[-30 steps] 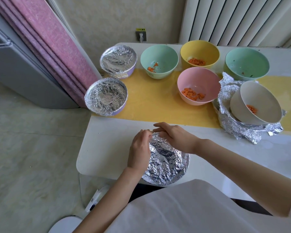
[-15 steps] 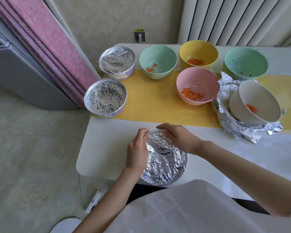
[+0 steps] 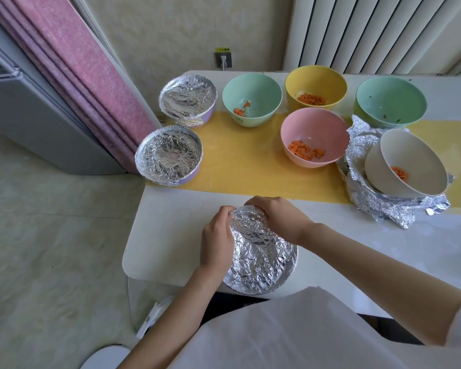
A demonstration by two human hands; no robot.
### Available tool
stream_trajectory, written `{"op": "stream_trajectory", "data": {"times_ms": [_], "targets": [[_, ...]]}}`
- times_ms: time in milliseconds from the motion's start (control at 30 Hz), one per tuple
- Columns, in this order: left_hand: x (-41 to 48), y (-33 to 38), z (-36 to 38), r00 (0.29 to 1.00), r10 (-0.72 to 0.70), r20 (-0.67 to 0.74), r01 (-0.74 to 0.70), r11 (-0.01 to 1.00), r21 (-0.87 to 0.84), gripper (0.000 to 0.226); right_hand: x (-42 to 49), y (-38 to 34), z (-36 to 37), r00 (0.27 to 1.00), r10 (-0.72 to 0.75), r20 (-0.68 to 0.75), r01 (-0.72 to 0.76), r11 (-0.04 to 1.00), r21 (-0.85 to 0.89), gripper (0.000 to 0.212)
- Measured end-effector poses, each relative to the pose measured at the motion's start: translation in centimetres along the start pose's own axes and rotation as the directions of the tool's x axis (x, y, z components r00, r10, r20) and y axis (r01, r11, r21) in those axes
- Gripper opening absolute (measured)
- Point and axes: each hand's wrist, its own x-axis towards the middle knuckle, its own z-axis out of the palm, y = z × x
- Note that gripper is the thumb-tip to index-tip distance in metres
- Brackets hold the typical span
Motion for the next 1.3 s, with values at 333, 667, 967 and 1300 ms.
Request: {"op": "stream_trajectory", "data": {"times_ms": [333,667,967,1300], "targets": [[0.1,0.5,0.2,0.996,0.084,0.035,-0.084,0.996,0.002,0.039,1.0,0.1,-0.2,0.989,-0.05,0.138,0.071,0.985,-0.156,0.058],[-0.1,0.1,0.1,0.999,-0.036,-0.012,0.036,0.999,-0.01,0.028,0.2,0.7,0.1,0.998,0.06,0.008,-0.061,0.998,0.035,0.03],[0.1,0.4,-0.4,0.998,0.018,0.062,-0.02,0.999,0.027,0.025,-0.2,1.6,1.2,1.0,-0.006,-0.004,0.005,0.996,-0.091,0.044],[0.2,0.4,-0.1,0.987,0.101,0.127,-0.11,0.992,0.062,0.036,0.1,1.0,1.3,0.999,-0.02,0.038,0.025,0.991,-0.13,0.05]]}}
